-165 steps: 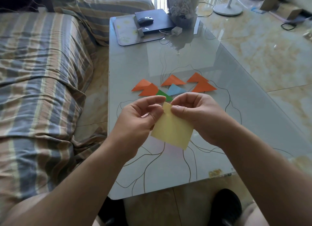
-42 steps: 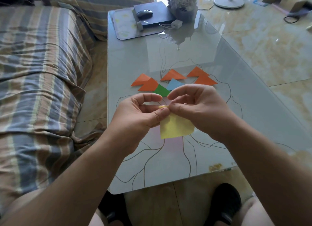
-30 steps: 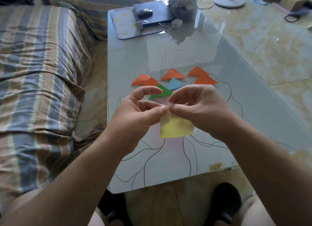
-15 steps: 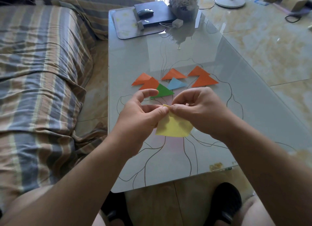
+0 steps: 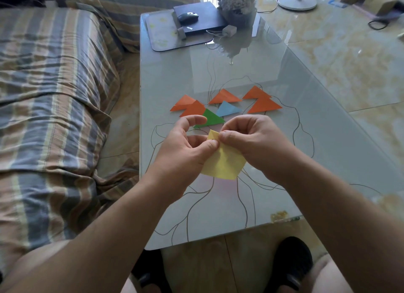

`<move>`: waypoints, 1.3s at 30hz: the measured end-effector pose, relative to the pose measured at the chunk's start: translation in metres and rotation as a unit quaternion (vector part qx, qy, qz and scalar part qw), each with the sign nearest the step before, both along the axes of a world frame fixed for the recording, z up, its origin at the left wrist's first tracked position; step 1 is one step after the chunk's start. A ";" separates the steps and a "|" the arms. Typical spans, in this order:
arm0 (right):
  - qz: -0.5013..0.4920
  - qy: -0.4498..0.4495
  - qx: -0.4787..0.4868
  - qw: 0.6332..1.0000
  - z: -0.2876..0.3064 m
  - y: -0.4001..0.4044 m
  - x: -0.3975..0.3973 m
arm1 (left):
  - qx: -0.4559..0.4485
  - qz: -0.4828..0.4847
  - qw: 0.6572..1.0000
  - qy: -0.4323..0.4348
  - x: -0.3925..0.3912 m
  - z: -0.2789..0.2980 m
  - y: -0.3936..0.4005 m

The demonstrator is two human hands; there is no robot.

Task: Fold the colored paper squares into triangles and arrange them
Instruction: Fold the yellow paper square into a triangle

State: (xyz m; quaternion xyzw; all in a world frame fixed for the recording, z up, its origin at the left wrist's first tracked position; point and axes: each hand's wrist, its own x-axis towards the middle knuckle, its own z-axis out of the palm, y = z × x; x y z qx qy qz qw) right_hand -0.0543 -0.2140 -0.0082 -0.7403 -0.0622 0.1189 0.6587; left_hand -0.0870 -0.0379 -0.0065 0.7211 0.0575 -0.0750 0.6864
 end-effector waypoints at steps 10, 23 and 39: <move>0.002 -0.005 -0.001 1.000 -0.004 -0.001 0.002 | 0.037 -0.021 0.999 -0.017 -0.003 0.007 0.000; 0.011 -0.077 -0.135 0.988 -0.008 -0.004 0.002 | 0.070 -0.057 0.996 -0.003 0.002 -0.005 0.004; 0.037 -0.154 -0.200 0.967 0.005 -0.013 -0.004 | -0.282 0.162 0.925 0.198 0.015 0.002 0.007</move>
